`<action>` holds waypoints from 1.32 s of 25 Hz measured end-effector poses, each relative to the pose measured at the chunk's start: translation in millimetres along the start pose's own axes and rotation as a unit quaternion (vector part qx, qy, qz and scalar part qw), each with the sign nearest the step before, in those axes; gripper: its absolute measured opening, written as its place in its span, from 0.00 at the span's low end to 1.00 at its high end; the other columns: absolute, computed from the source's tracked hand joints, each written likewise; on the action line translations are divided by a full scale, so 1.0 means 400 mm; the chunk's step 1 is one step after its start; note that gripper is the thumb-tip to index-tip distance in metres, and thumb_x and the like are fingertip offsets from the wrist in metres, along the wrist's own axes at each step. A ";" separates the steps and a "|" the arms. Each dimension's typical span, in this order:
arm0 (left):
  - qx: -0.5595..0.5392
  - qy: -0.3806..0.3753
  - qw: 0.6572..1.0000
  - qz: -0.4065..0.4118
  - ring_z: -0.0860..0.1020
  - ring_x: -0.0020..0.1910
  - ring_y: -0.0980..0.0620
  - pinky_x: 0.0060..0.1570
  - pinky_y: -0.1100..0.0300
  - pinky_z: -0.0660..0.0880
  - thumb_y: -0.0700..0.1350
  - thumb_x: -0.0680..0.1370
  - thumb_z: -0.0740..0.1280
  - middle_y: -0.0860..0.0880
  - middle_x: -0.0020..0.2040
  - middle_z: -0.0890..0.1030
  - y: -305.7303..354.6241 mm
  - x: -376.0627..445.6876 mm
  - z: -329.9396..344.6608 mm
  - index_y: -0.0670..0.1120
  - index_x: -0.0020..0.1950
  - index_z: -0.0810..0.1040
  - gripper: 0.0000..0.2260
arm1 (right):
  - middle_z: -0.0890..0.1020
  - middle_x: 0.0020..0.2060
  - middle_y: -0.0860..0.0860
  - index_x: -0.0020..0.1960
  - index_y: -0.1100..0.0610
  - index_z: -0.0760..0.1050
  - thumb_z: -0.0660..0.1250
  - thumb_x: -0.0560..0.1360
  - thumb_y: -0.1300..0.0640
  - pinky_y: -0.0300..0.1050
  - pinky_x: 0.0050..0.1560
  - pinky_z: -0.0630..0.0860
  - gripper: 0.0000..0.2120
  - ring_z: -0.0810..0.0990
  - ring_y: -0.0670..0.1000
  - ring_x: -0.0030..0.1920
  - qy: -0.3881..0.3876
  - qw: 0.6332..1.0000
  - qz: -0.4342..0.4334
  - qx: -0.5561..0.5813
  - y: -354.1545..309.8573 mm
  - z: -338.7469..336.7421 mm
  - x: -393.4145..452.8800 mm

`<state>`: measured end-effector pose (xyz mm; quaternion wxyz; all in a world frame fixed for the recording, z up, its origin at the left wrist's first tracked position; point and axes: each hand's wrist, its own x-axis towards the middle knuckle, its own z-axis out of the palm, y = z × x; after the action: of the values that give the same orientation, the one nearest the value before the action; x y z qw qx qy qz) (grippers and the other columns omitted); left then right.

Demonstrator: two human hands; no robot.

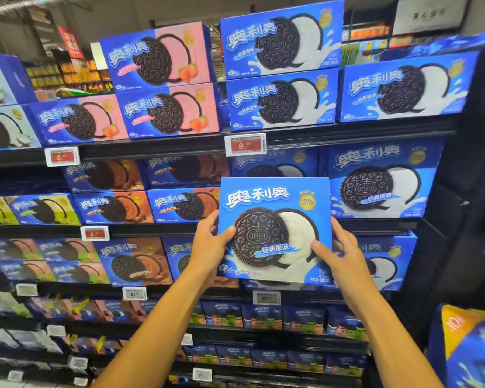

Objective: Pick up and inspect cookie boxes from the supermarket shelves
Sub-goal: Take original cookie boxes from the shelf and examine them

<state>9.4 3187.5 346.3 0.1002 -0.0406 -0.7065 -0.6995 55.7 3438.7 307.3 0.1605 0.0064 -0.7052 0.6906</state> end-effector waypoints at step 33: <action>0.350 0.148 0.915 0.133 0.71 0.50 0.41 0.46 0.49 0.68 0.46 0.74 0.74 0.46 0.45 0.69 0.059 0.266 0.105 0.39 0.47 0.72 0.14 | 0.76 0.62 0.53 0.73 0.57 0.69 0.69 0.78 0.58 0.51 0.56 0.74 0.25 0.77 0.55 0.59 0.225 0.945 -0.118 -0.205 -0.046 0.089 0.286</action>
<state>-93.2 3221.0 390.7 0.3036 0.0069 -0.8712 -0.3858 -56.3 3427.4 352.3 0.3931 -0.0995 -0.7713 0.4906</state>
